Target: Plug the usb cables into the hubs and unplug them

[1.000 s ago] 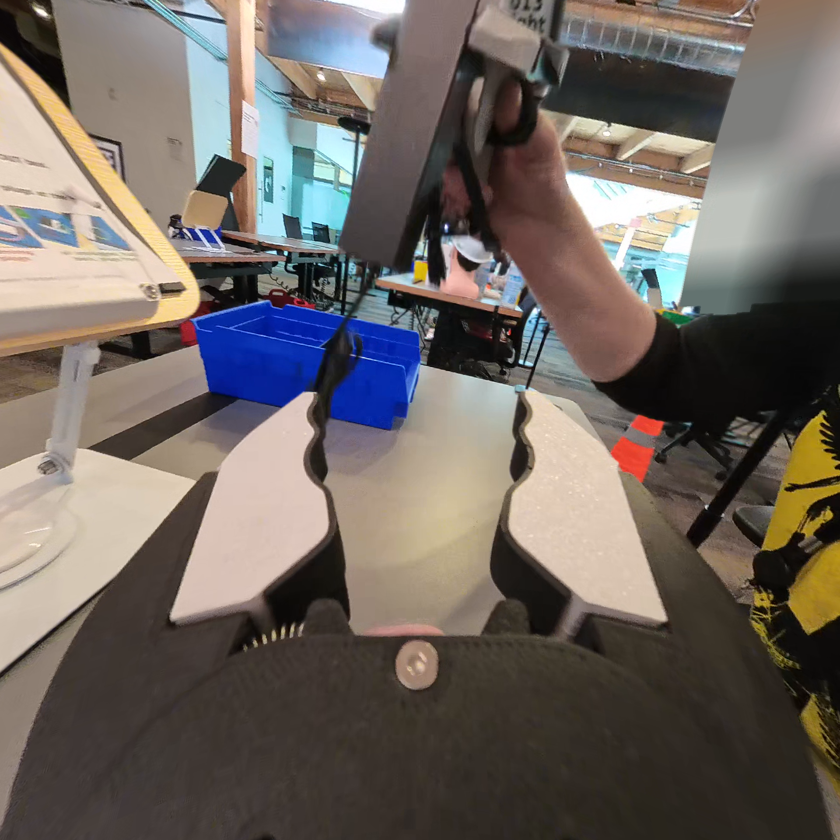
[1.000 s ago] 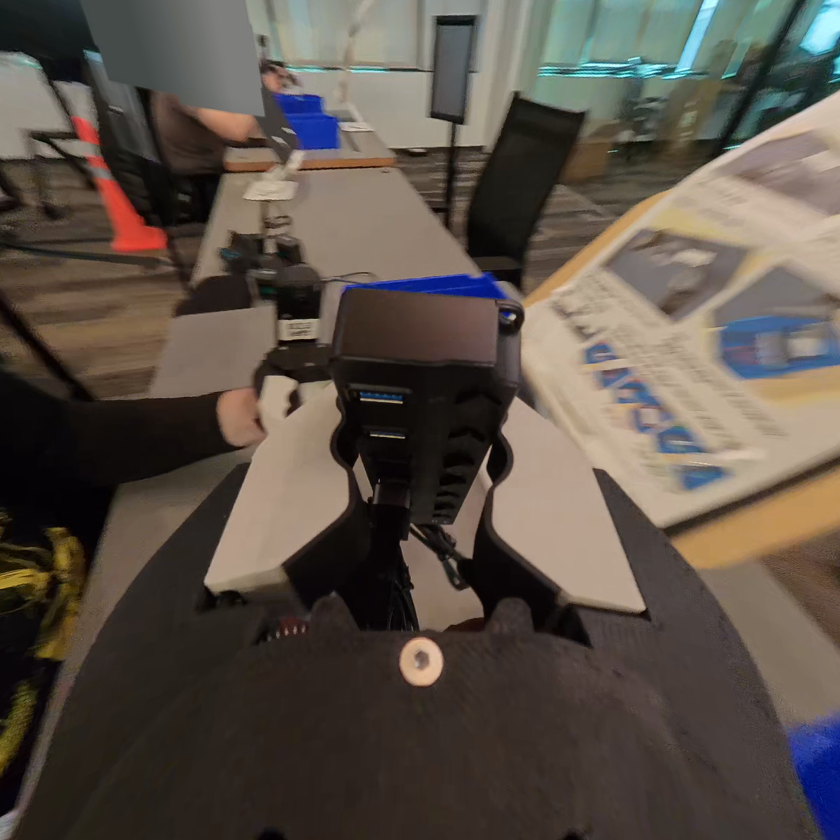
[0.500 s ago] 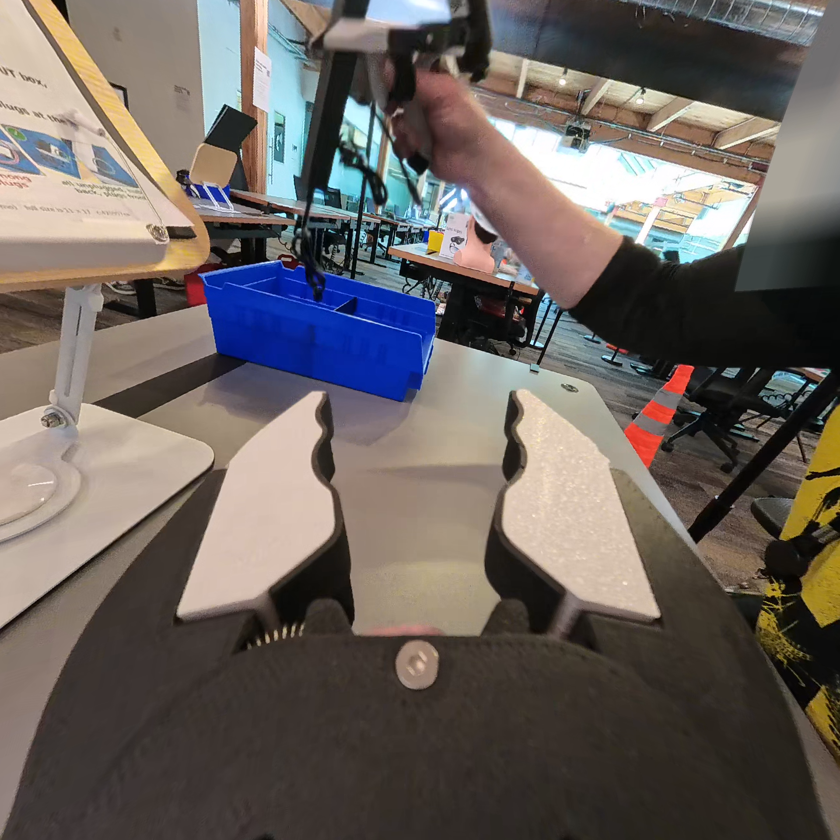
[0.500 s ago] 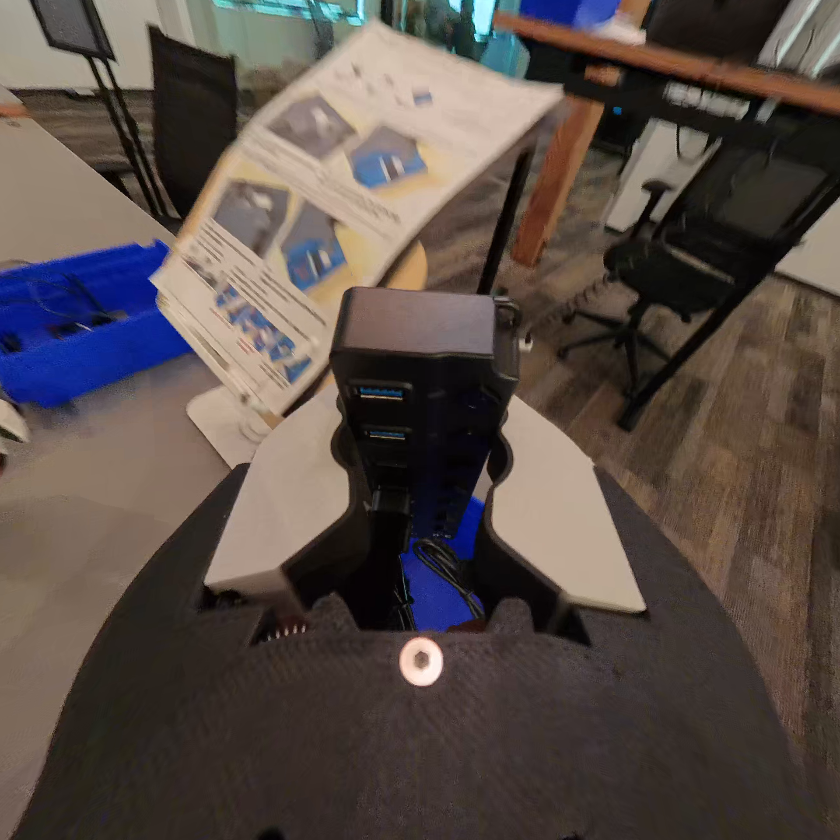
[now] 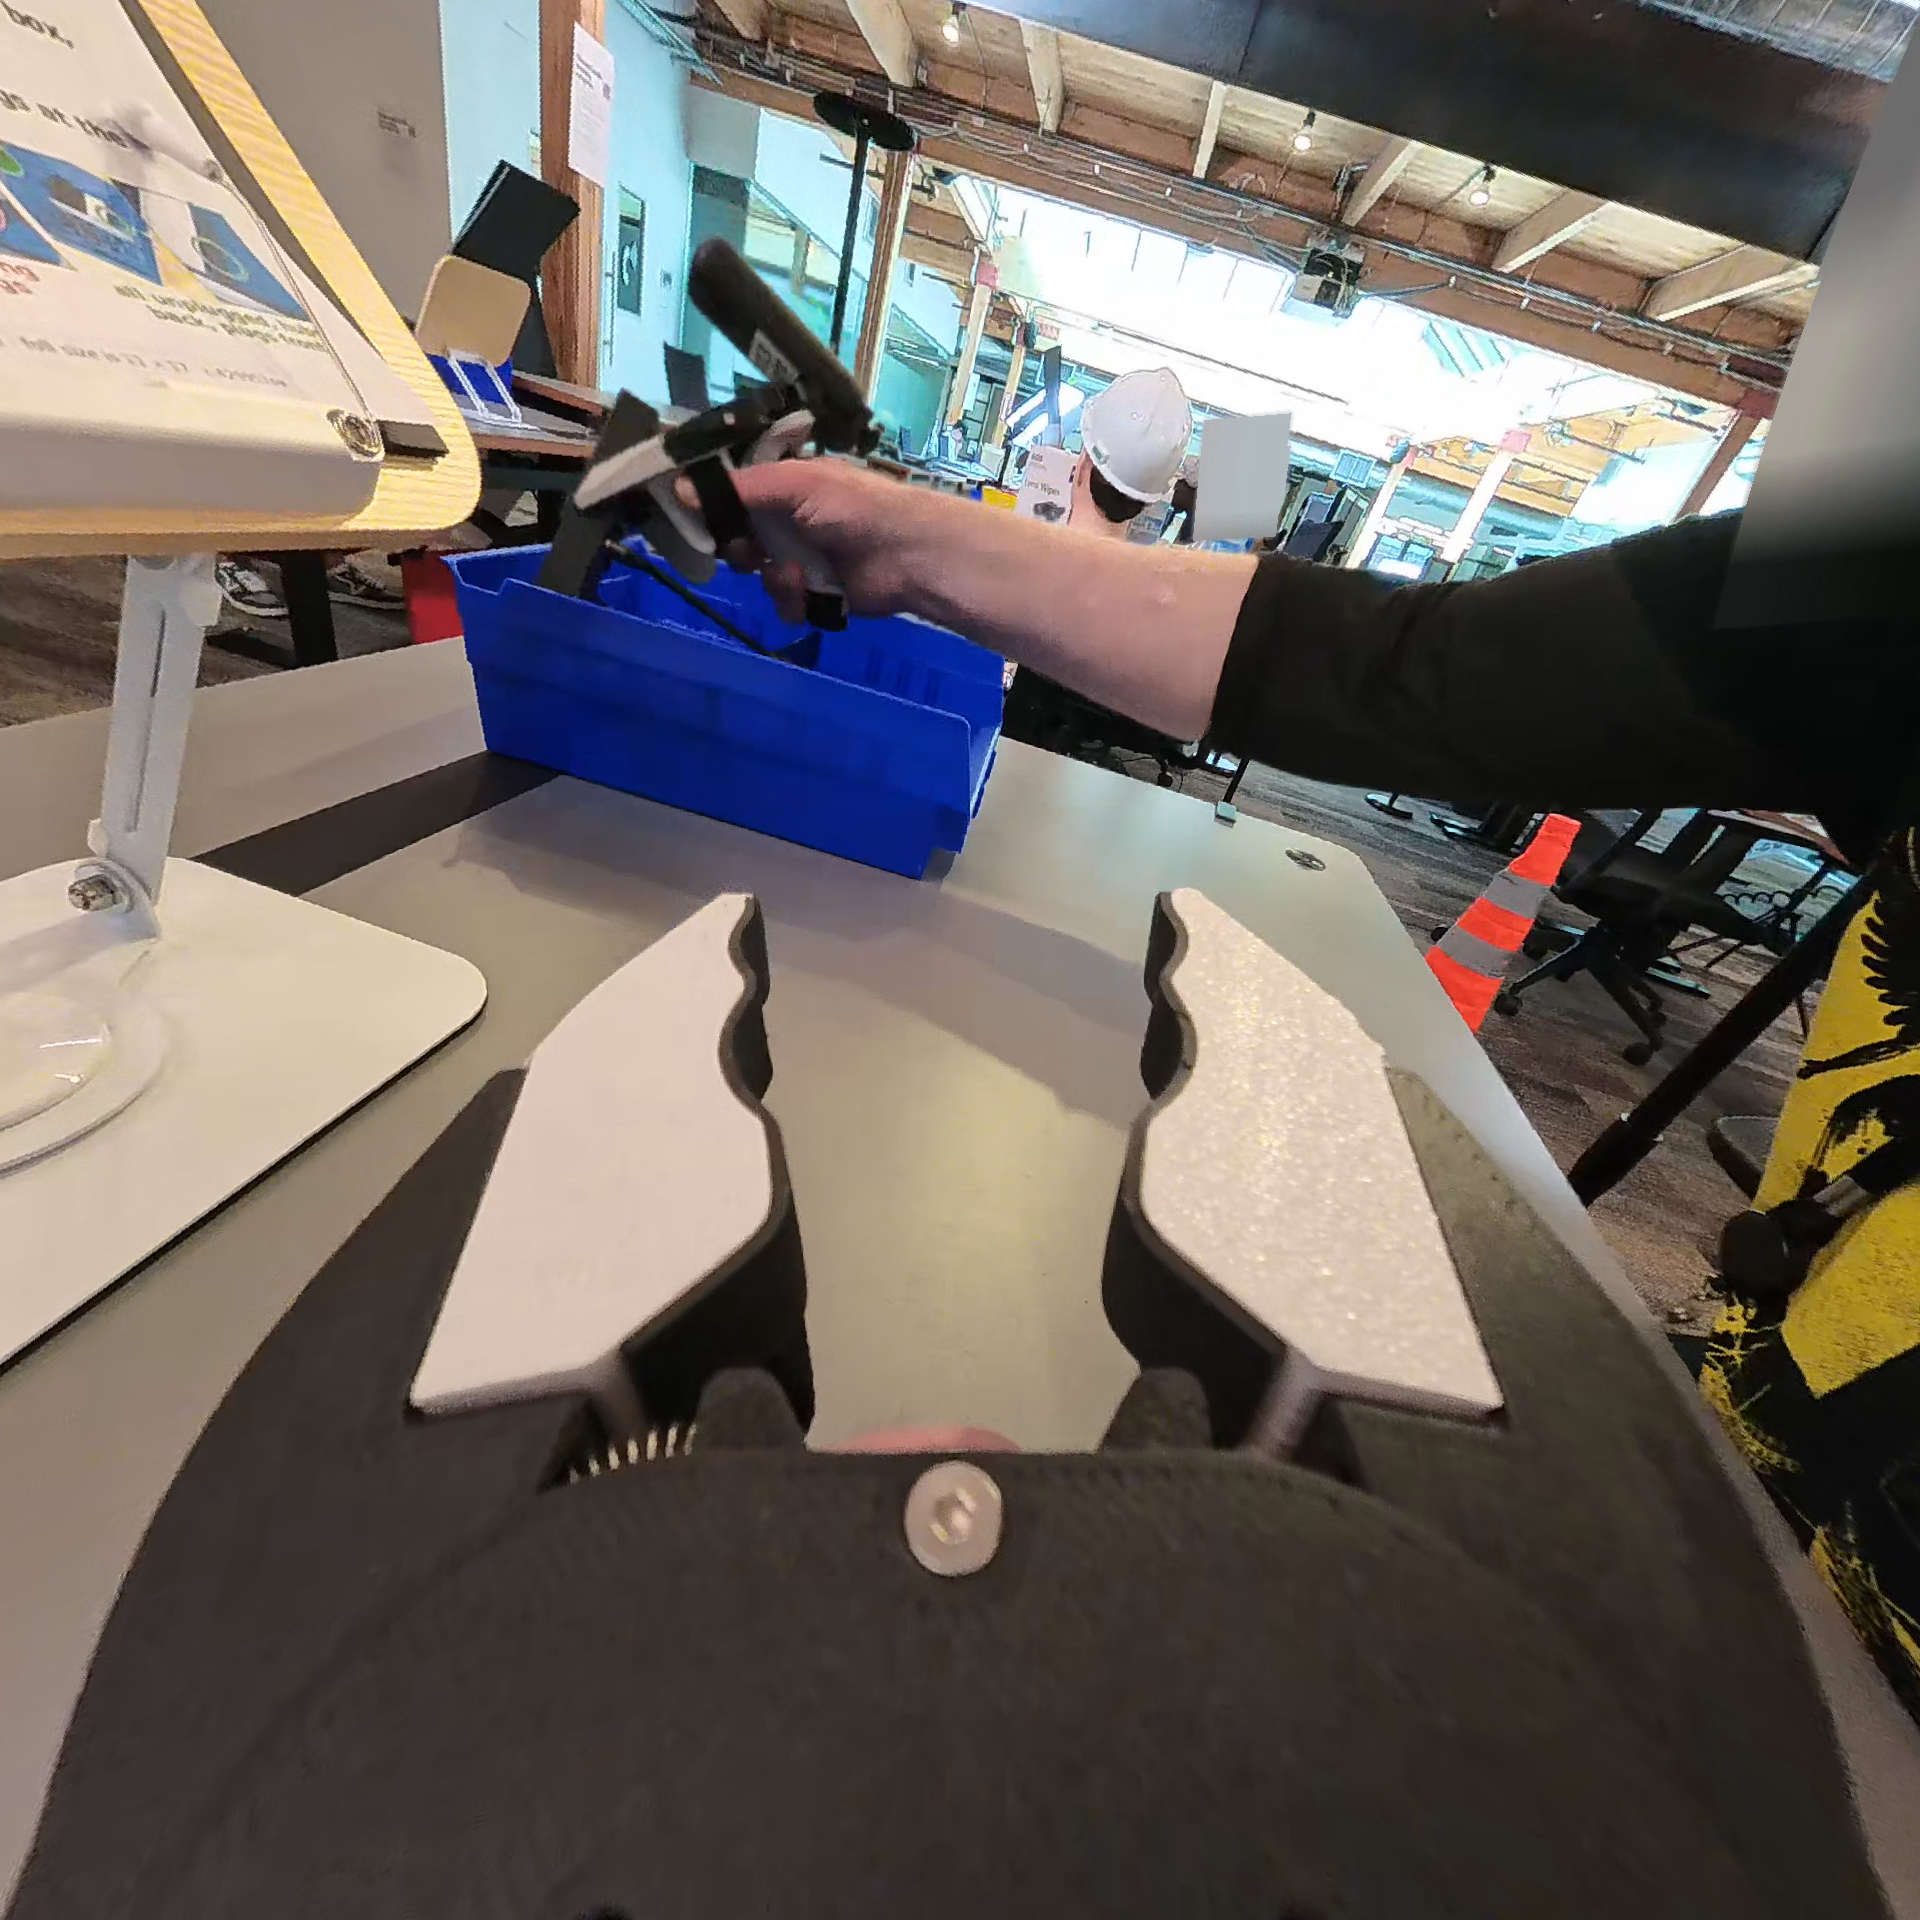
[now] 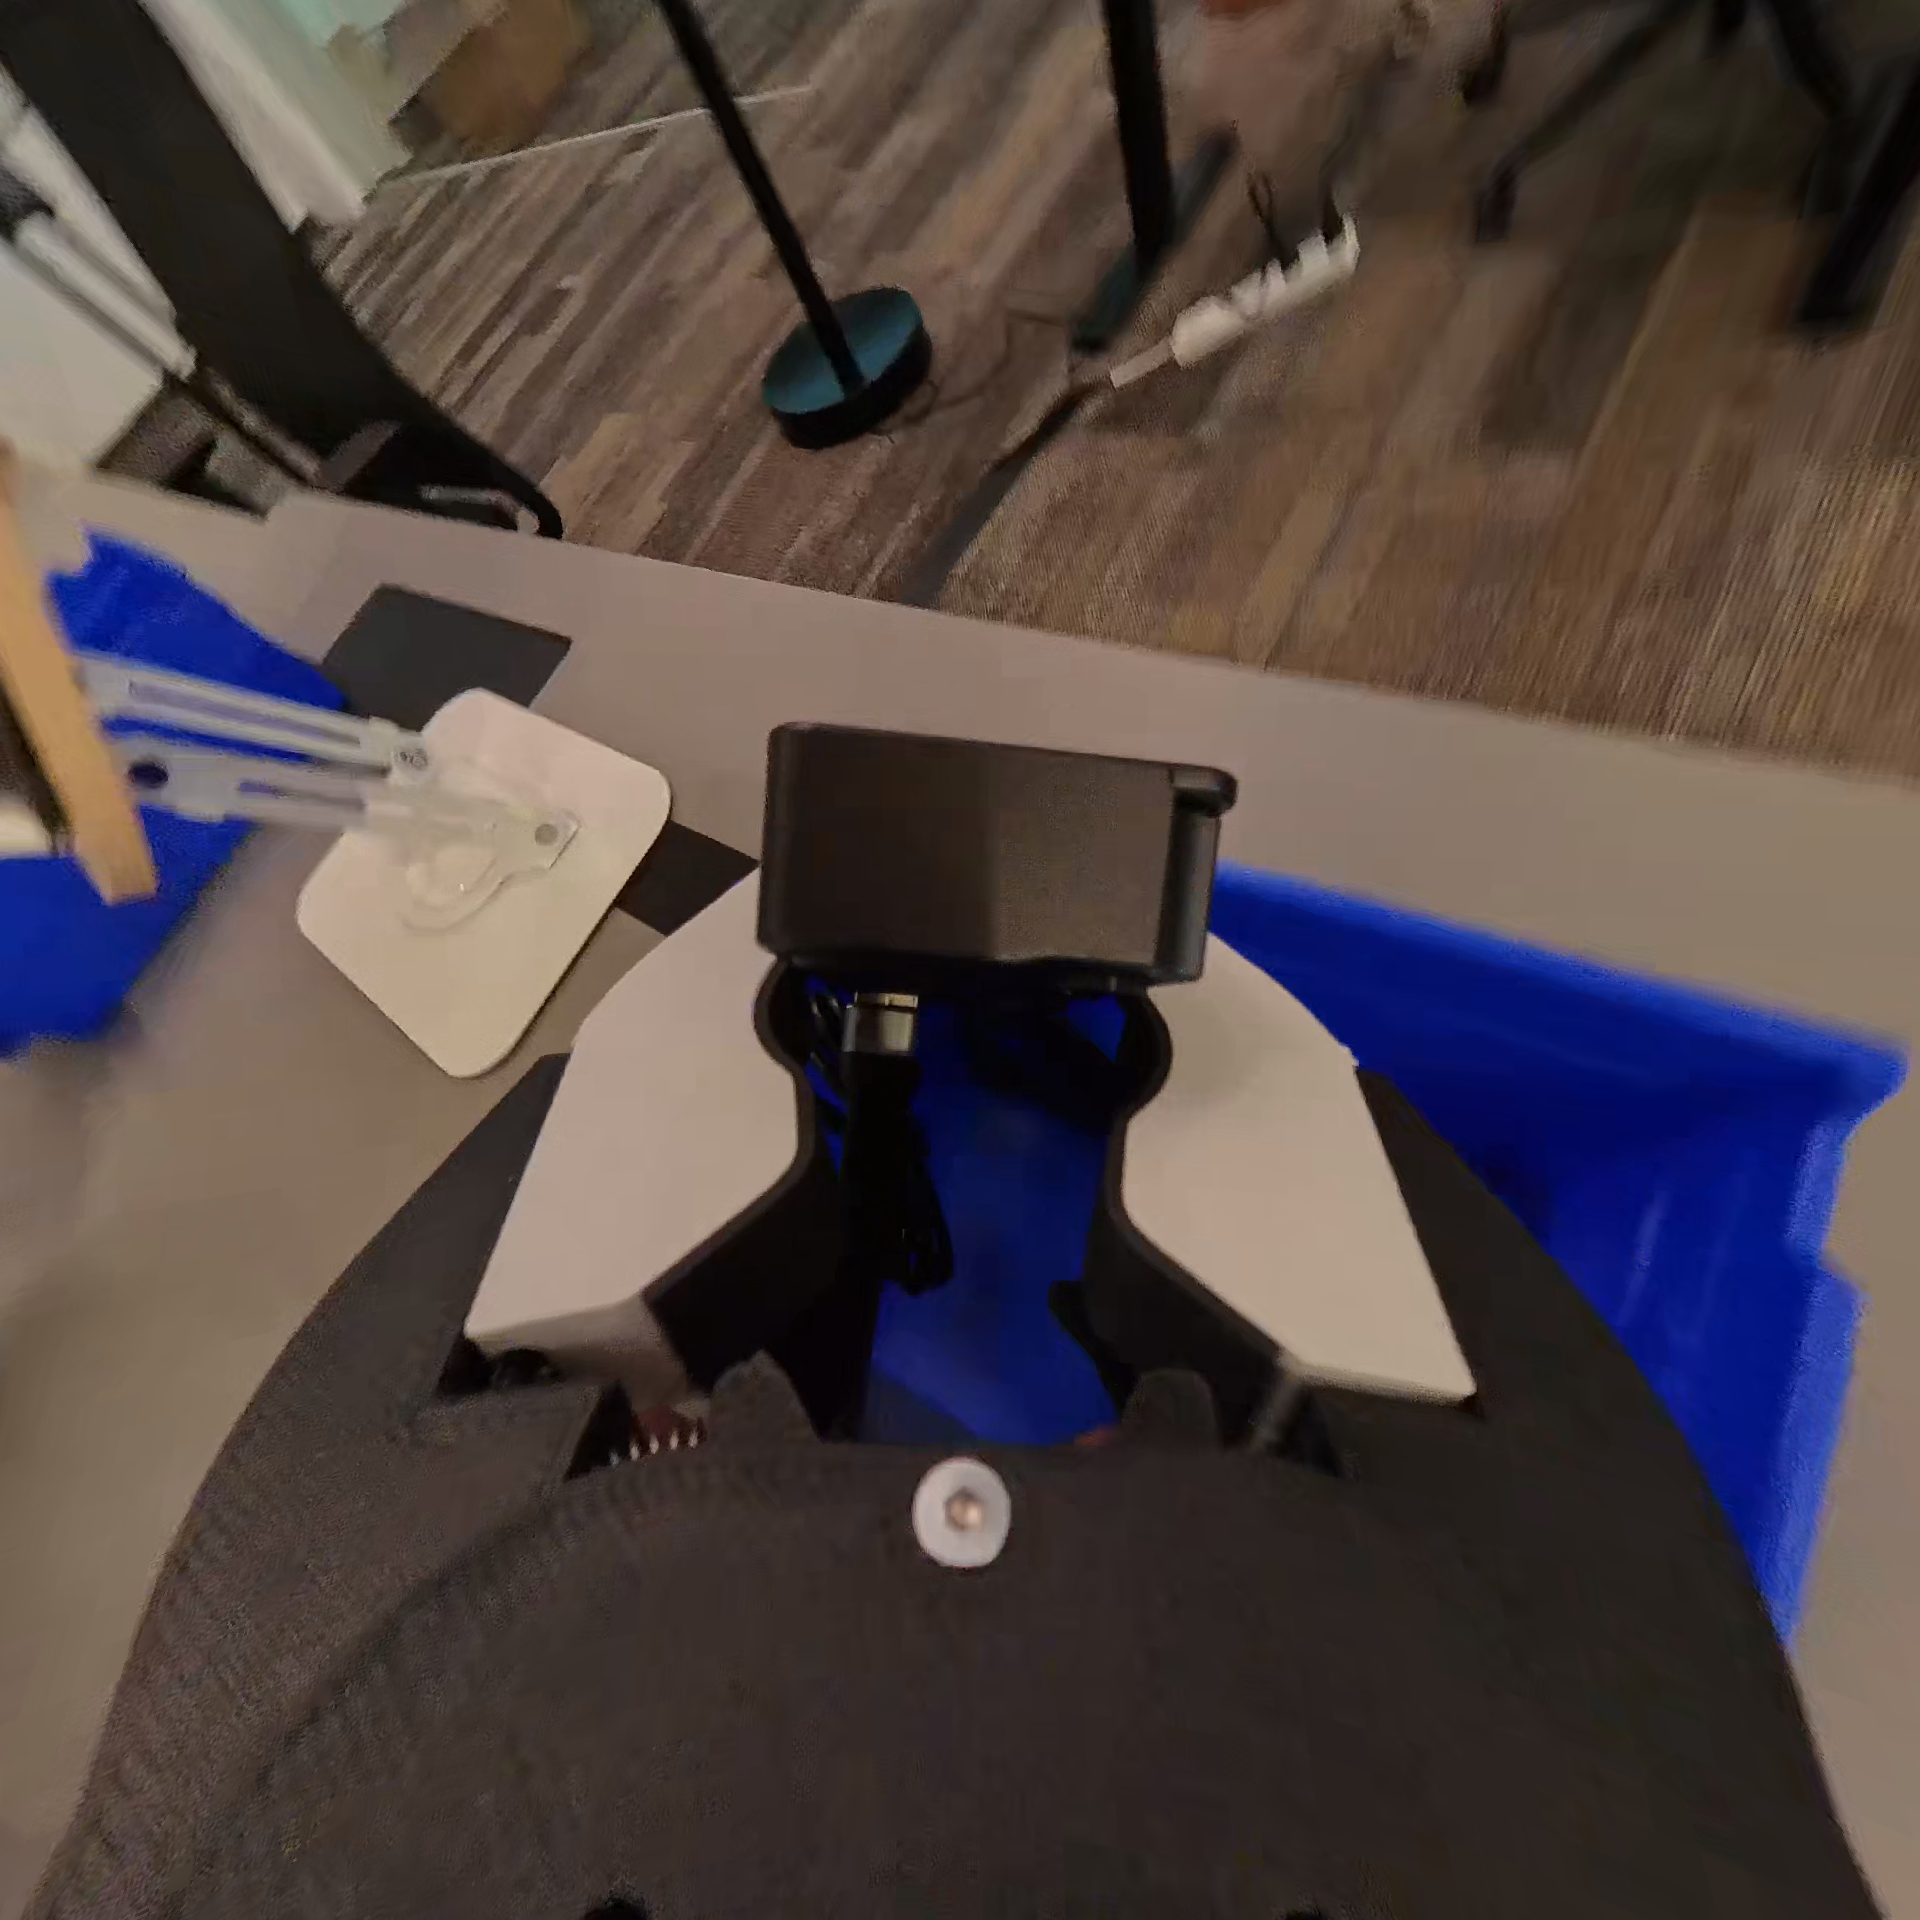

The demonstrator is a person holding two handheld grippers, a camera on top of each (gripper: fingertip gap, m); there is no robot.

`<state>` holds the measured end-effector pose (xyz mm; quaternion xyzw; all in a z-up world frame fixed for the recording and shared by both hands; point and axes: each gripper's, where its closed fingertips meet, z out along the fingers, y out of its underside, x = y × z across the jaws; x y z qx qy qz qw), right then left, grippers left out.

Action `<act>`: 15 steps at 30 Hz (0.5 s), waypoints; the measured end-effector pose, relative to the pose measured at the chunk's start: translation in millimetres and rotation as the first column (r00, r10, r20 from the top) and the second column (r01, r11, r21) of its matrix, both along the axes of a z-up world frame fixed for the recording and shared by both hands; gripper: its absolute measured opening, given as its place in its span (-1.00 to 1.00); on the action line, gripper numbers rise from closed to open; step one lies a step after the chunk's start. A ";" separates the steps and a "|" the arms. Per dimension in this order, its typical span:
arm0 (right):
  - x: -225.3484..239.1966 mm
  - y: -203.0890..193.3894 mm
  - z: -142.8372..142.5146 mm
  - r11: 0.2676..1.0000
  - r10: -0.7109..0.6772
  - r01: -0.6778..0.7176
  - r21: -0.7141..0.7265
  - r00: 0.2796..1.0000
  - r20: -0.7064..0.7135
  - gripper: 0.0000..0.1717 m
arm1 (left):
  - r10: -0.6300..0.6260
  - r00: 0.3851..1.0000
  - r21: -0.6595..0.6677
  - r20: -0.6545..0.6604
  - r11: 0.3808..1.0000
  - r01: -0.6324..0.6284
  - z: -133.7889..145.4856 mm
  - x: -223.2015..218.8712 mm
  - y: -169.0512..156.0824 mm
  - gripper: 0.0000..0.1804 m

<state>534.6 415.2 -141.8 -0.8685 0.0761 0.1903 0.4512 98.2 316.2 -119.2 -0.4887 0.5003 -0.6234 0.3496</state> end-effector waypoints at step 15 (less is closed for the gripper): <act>39.7 -65.9 -45.4 0.830 0.157 0.222 -0.512 0.788 0.596 -0.07 | -0.034 0.999 0.005 -0.035 0.999 0.035 -8.1 4.2 -7.0 -0.22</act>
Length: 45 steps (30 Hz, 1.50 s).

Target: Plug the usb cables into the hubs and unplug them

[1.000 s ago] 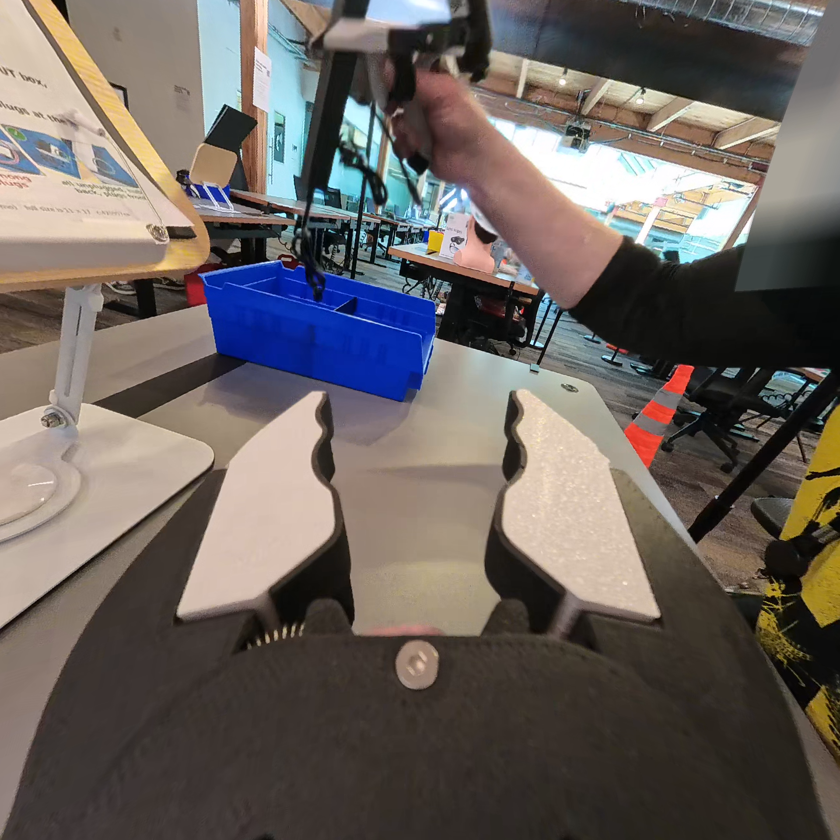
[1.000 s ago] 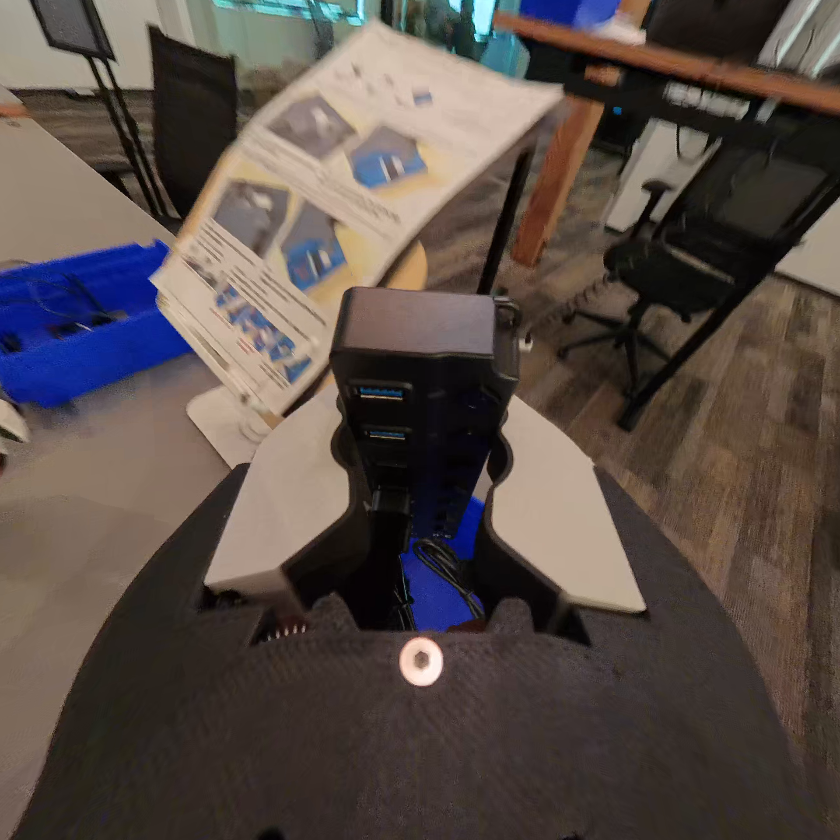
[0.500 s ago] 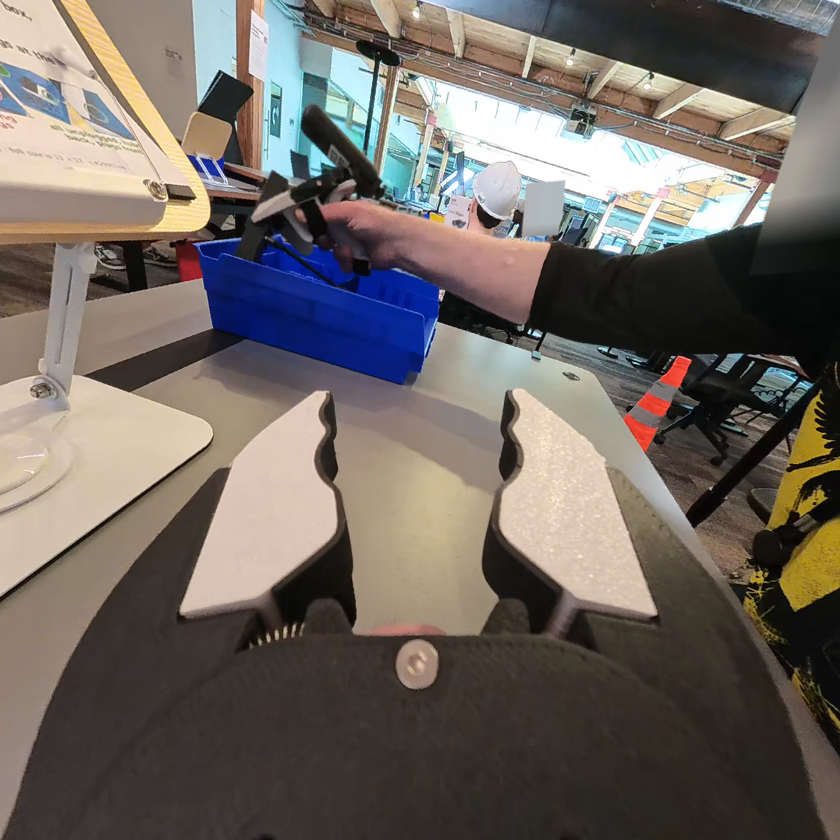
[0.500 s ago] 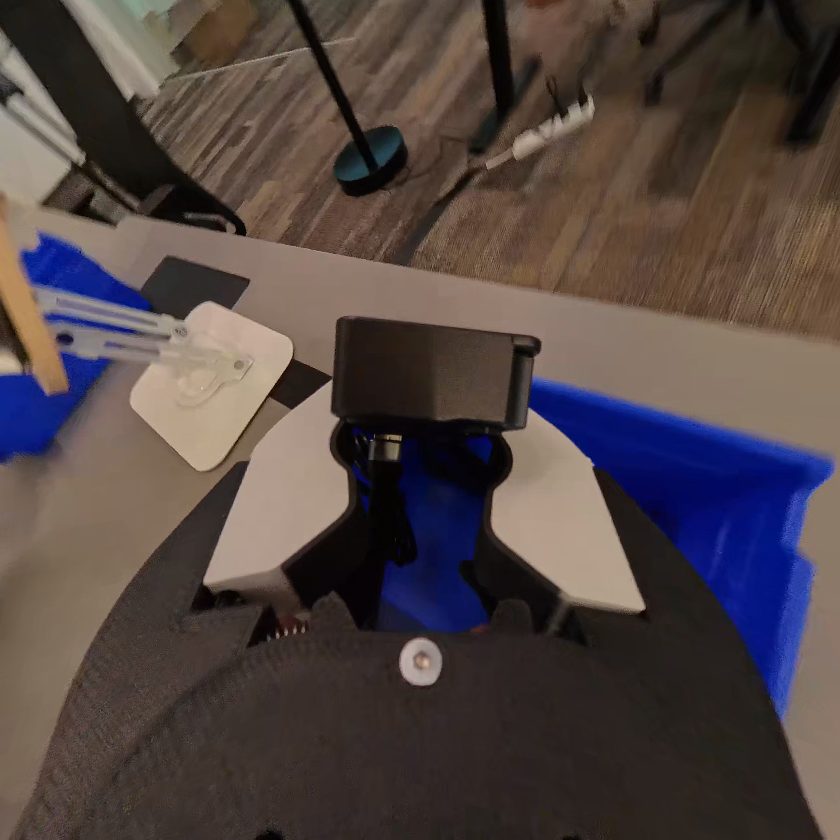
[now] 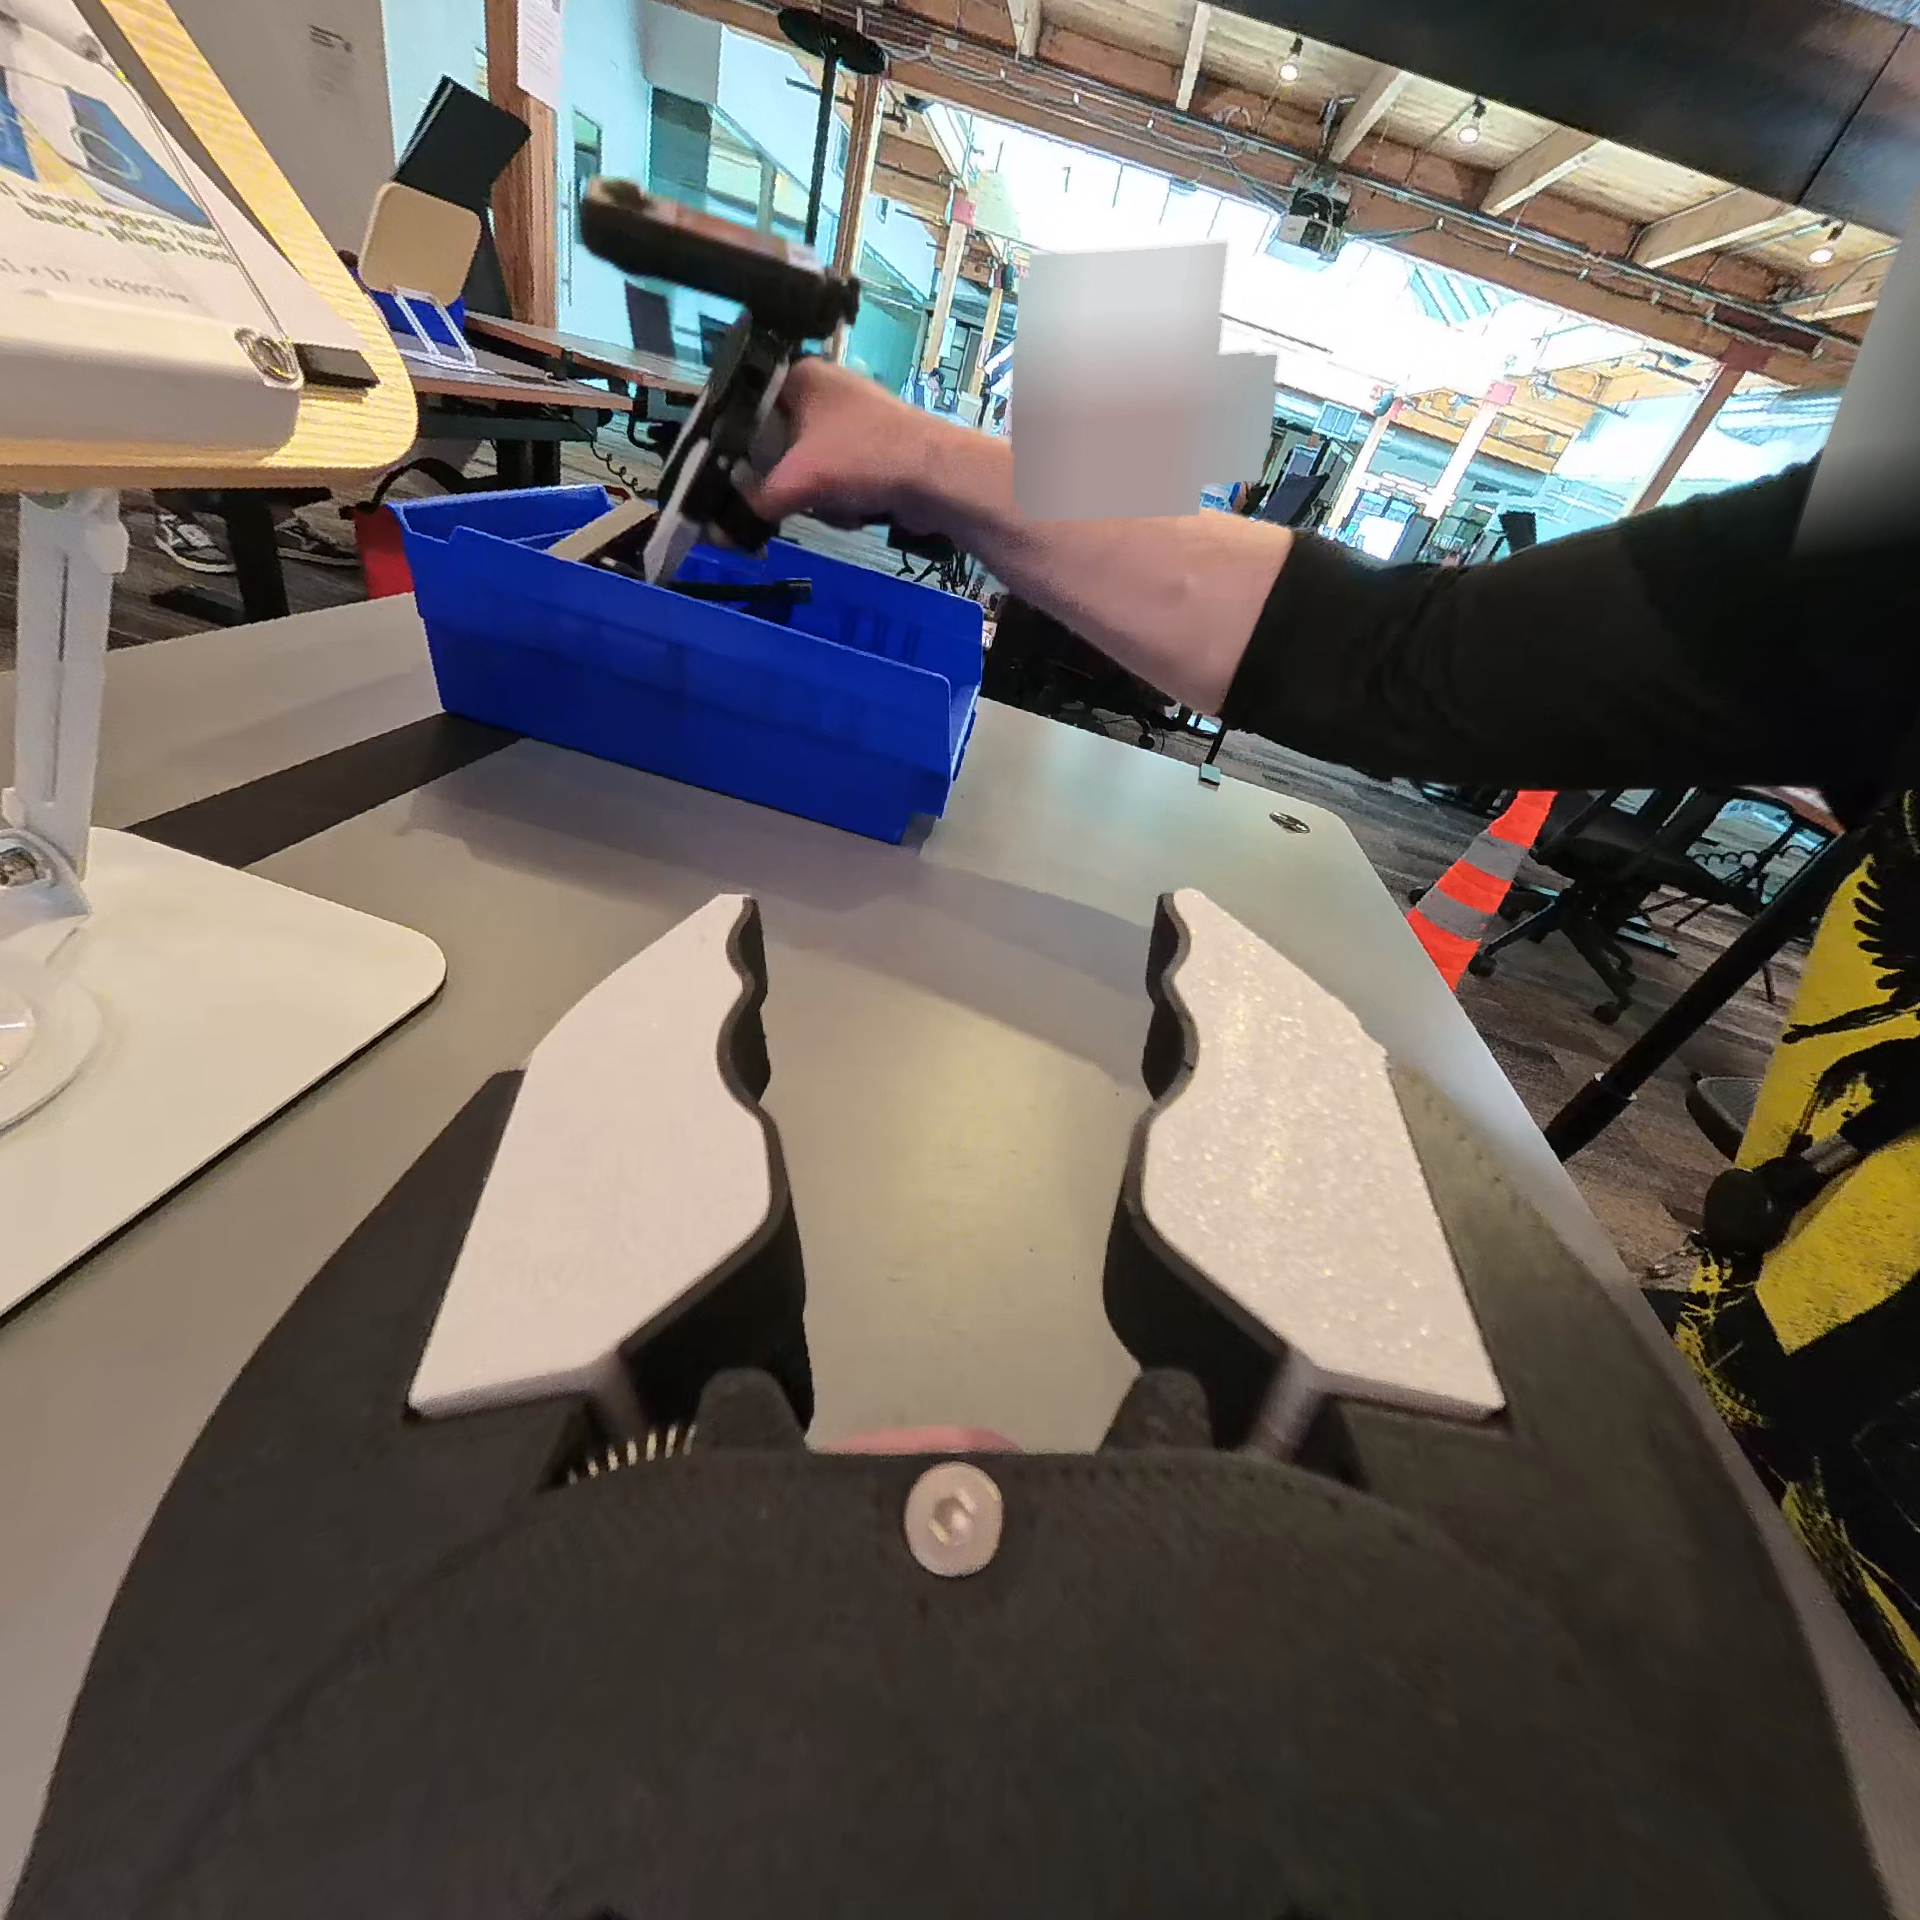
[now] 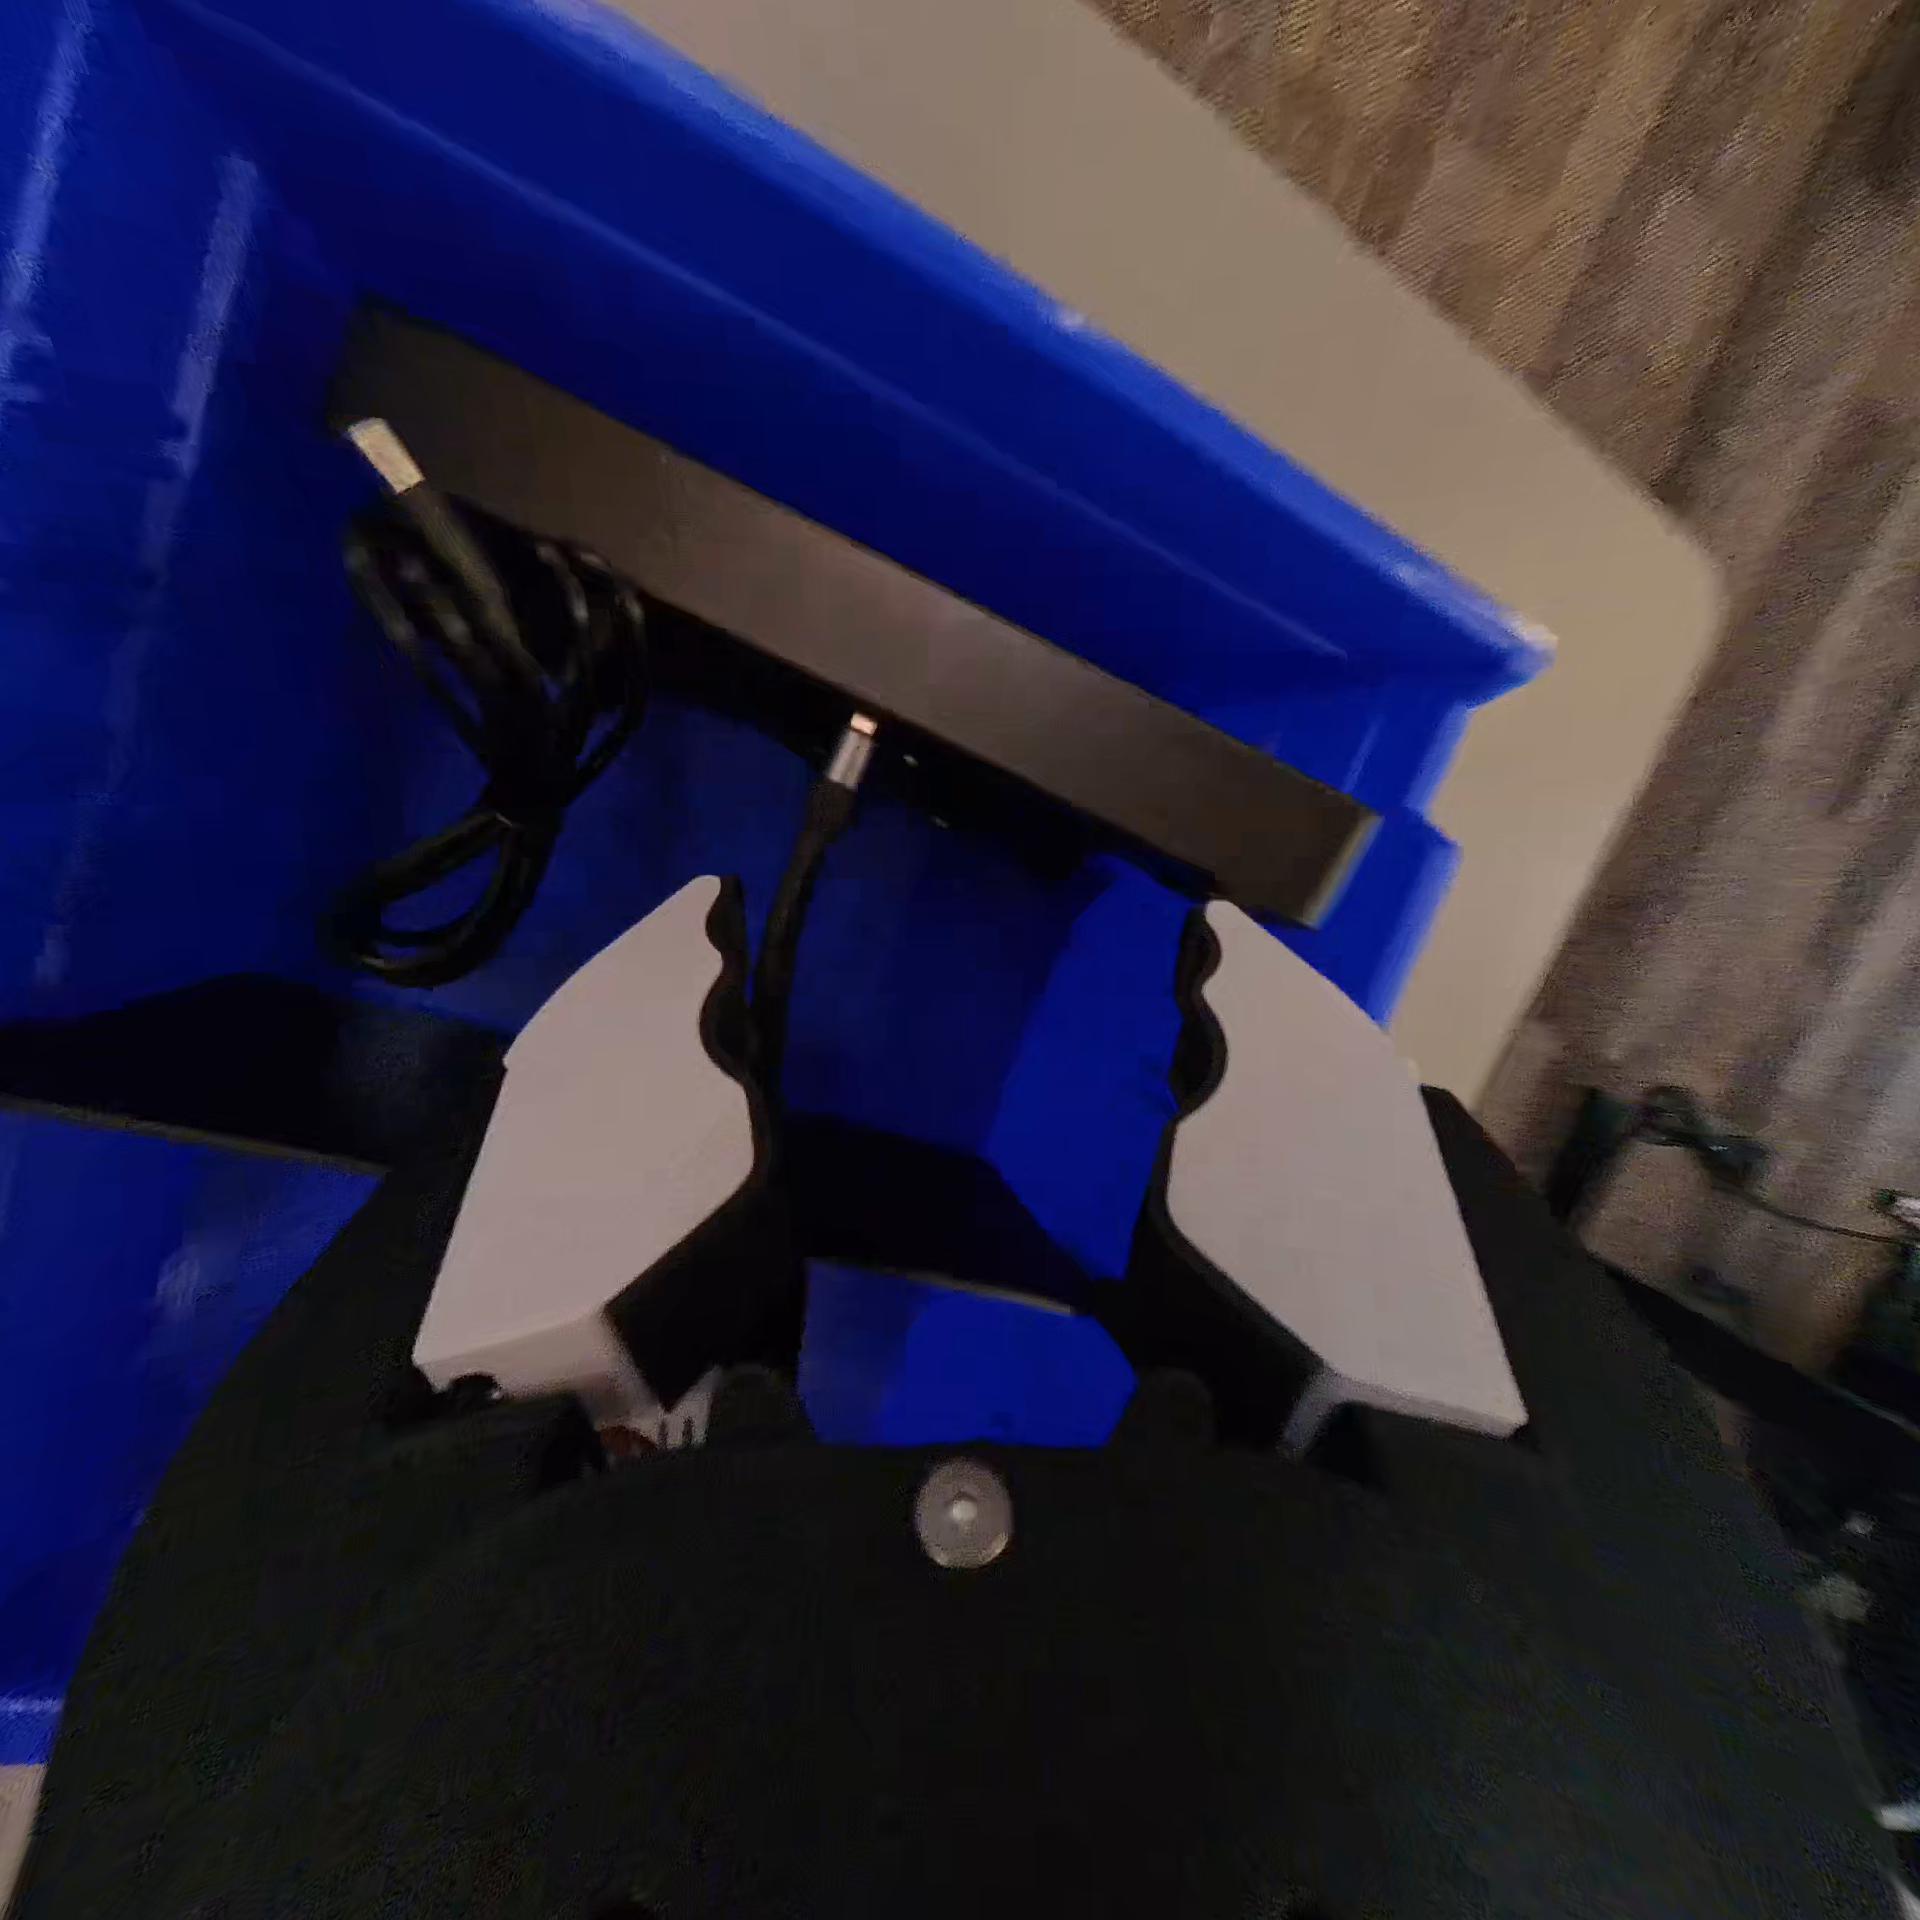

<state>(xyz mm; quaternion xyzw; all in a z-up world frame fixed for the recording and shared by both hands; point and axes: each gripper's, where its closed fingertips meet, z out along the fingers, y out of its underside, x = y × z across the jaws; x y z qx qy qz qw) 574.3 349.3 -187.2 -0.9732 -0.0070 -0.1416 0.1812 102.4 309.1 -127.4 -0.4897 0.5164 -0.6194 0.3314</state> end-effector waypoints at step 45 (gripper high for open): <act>-405.0 -44.7 -0.1 0.710 0.582 -0.382 0.592 0.791 -0.188 -0.39 | 0.599 0.773 0.543 -0.211 0.729 -0.417 -30.1 -13.4 77.2 -0.26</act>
